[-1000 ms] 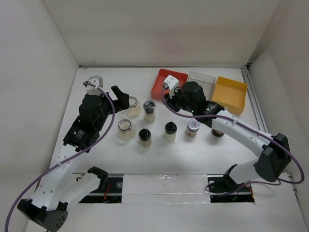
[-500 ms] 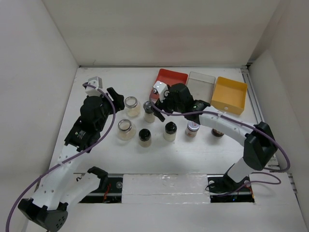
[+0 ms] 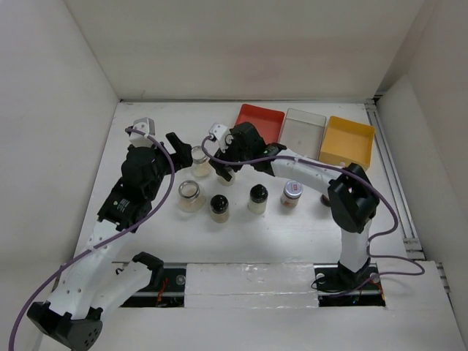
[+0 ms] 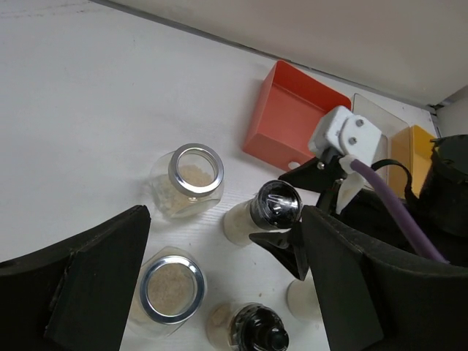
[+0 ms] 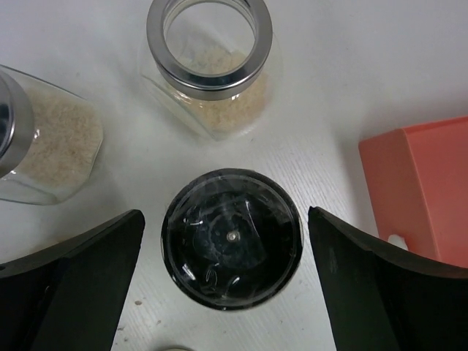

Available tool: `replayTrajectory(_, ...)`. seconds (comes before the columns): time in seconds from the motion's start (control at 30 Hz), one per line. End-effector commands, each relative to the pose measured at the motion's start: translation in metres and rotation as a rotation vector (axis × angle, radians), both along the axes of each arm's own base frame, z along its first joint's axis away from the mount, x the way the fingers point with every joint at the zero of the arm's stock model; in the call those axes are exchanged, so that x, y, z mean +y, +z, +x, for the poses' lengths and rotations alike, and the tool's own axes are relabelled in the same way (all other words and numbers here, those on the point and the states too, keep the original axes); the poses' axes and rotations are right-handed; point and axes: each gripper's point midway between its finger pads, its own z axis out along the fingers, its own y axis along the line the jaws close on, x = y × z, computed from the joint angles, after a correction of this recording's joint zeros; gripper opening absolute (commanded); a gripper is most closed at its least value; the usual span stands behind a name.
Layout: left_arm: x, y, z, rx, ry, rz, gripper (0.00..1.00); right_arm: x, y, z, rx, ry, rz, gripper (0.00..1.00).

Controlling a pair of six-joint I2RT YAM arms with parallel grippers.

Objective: Organize the condiment bottles

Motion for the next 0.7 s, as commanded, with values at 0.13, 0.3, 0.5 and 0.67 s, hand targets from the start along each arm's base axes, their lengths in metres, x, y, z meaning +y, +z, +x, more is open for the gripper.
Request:
replayTrajectory(0.13, -0.001, 0.011, -0.001, -0.048, -0.01, -0.019, 0.8, 0.016, 0.016, 0.01, -0.043, 0.011, 0.055, 0.79)
replayTrajectory(0.3, -0.002, 0.01, -0.001, -0.047, -0.019, -0.021, 0.78, 0.009, 0.044, 0.009, -0.072, -0.005, 0.097, 0.55)
replayTrajectory(0.5, -0.002, 0.013, -0.001, -0.056, -0.019, -0.025, 0.77, -0.025, 0.137, 0.034, -0.233, -0.093, 0.222, 0.53)
replayTrajectory(0.67, -0.002, 0.013, -0.001, -0.056, -0.019, -0.025, 0.77, -0.066, 0.153, 0.098, -0.279, -0.206, 0.243, 0.51)
